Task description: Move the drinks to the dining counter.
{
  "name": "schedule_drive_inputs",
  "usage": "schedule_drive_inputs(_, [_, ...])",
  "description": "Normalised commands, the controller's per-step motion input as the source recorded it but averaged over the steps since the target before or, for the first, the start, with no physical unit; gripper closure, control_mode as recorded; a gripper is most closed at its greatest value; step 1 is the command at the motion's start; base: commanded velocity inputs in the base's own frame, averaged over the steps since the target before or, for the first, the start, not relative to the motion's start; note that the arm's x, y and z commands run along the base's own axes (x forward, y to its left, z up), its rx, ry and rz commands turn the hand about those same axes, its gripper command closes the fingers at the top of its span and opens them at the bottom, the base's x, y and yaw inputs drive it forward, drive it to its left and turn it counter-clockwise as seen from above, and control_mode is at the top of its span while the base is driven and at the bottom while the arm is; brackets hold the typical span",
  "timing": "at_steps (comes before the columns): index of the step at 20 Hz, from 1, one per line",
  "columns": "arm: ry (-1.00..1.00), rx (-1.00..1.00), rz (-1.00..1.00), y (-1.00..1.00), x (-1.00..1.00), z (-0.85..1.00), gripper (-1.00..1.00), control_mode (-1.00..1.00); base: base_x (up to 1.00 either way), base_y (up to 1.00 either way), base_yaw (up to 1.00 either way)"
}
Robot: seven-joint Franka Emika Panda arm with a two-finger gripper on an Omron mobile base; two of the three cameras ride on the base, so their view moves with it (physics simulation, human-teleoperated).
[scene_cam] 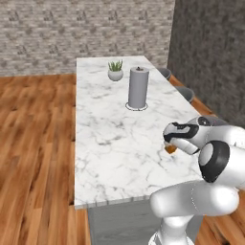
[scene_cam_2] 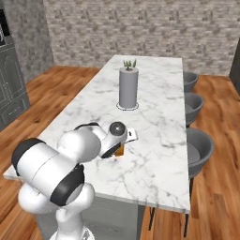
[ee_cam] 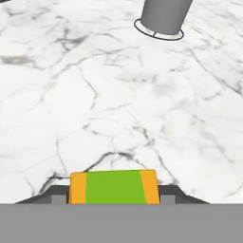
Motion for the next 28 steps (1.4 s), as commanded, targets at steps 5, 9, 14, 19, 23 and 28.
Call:
schedule_drive_inputs(5, [0.05, 0.00, 0.00, 0.00, 0.47, -0.30, 1.00, -1.00, 0.00, 0.00, 0.00])
schedule_drive_inputs(9, [0.04, 0.00, 0.00, 0.06, 0.35, -0.56, 1.00, -1.00, 0.00, 0.00, 0.00])
schedule_drive_inputs(14, [0.02, 0.00, 0.00, 0.33, 0.27, -0.68, -1.00, -1.00, 0.00, 0.00, 0.00])
schedule_drive_inputs(19, [0.00, 0.00, 0.00, 0.25, -0.05, -0.35, -1.00, -1.00, 0.00, 0.00, 0.00])
schedule_drive_inputs(23, [-0.04, 0.00, 0.00, -0.07, -0.57, 0.00, -1.00, -1.00, 0.00, 0.00, 0.00])
schedule_drive_inputs(28, [-0.05, 0.00, 0.00, -0.04, -0.54, 0.00, -1.00, -1.00, 0.00, 0.00, 0.00])
